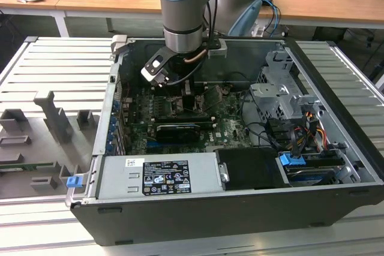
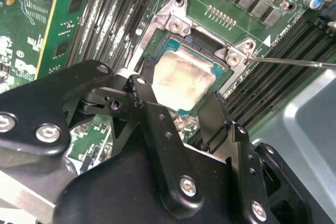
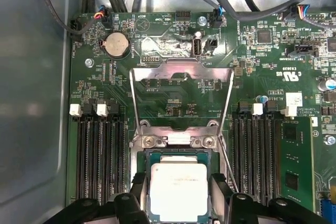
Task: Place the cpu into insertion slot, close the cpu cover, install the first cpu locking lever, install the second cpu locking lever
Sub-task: 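Place the cpu into insertion slot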
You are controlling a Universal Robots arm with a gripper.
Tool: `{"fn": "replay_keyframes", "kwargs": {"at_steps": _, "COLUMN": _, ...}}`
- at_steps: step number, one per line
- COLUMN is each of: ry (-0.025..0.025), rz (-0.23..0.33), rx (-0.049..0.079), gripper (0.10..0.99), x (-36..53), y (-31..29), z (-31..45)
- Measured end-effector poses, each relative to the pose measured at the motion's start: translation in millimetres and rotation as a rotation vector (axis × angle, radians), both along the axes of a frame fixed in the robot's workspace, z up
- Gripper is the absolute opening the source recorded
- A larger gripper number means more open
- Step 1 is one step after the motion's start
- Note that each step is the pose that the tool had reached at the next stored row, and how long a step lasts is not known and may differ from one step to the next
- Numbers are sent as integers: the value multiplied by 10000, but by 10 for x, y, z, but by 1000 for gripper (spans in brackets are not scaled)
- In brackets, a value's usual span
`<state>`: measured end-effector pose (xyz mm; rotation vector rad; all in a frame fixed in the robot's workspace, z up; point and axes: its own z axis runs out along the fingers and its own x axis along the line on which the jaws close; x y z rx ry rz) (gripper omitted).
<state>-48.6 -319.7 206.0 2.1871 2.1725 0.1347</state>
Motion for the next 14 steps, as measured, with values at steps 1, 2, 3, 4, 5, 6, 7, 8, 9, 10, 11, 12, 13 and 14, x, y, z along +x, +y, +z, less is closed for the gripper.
{"fn": "replay_keyframes", "kwargs": {"at_steps": 1, "ry": -1, "rz": 0, "rx": 2, "gripper": 600, "x": 0, "y": 0, "z": 17}}
{"fn": "replay_keyframes", "kwargs": {"at_steps": 2, "ry": -1, "rz": 0, "rx": 0, "gripper": 600, "x": 0, "y": 0, "z": 29}}
{"fn": "replay_keyframes", "kwargs": {"at_steps": 3, "ry": 0, "rz": 0, "rx": 1, "gripper": 600, "x": 0, "y": 0, "z": 49}}
{"fn": "replay_keyframes", "kwargs": {"at_steps": 4, "ry": 0, "rz": 0, "rx": 1, "gripper": 600, "x": 0, "y": 0, "z": 69}}
{"fn": "replay_keyframes", "kwargs": {"at_steps": 5, "ry": 0, "rz": 0, "rx": 0, "gripper": 600, "x": 0, "y": 0, "z": 86}}
{"fn": "replay_keyframes", "kwargs": {"at_steps": 6, "ry": 0, "rz": 0, "rx": 0, "gripper": 600, "x": 0, "y": 0, "z": 98}}
{"fn": "replay_keyframes", "kwargs": {"at_steps": 7, "ry": -1, "rz": 0, "rx": 1, "gripper": 522, "x": 0, "y": 0, "z": 108}}
{"fn": "replay_keyframes", "kwargs": {"at_steps": 8, "ry": -2, "rz": 0, "rx": 3, "gripper": 455, "x": 0, "y": 1, "z": 113}}
{"fn": "replay_keyframes", "kwargs": {"at_steps": 9, "ry": 0, "rz": 0, "rx": 0, "gripper": 396, "x": 0, "y": 0, "z": 118}}
{"fn": "replay_keyframes", "kwargs": {"at_steps": 10, "ry": -1, "rz": 1, "rx": 0, "gripper": 333, "x": 0, "y": 0, "z": 123}}
{"fn": "replay_keyframes", "kwargs": {"at_steps": 11, "ry": 0, "rz": 0, "rx": 1, "gripper": 275, "x": 0, "y": 0, "z": 127}}
{"fn": "replay_keyframes", "kwargs": {"at_steps": 12, "ry": -1, "rz": 0, "rx": 0, "gripper": 275, "x": 0, "y": 0, "z": 131}}
{"fn": "replay_keyframes", "kwargs": {"at_steps": 13, "ry": 0, "rz": 0, "rx": 1, "gripper": 153, "x": 0, "y": 0, "z": 137}}
{"fn": "replay_keyframes", "kwargs": {"at_steps": 14, "ry": 0, "rz": 0, "rx": 0, "gripper": 106, "x": 0, "y": 0, "z": 144}}
